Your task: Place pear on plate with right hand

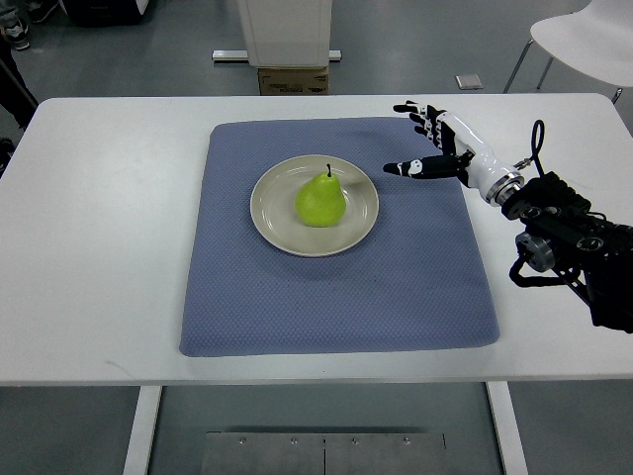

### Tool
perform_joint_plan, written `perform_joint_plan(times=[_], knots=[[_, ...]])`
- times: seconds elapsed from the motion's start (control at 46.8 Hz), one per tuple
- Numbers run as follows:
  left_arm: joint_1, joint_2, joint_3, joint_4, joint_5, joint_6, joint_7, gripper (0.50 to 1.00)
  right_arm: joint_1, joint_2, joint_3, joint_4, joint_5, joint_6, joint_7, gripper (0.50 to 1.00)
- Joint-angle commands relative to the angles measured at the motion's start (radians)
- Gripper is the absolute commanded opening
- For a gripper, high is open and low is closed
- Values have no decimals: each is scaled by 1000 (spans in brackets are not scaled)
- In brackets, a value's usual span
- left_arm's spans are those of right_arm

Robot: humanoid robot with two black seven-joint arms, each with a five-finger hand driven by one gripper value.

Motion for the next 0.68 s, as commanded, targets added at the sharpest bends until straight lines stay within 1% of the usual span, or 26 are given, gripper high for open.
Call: perform_joint_plan(times=[0.0,0.086,0.15,0.363,0.663], knots=[[0,0,0,0,0,0,0,1000,-3,-7,33,-2,48,-5,-35,1000],[1,0,0,0,0,0,0,1000,-4,-7,57,-7,118,-18,-76,1000],[1,0,0,0,0,0,0,1000,-3,-5,76,-21,169,-35,-95,1000],[1,0,0,0,0,0,0,1000,-3,5,109,-47,212,-184,-98,1000],[1,0,0,0,0,0,0,1000,-6,5,119,-45,212,-189,-93,1000]])
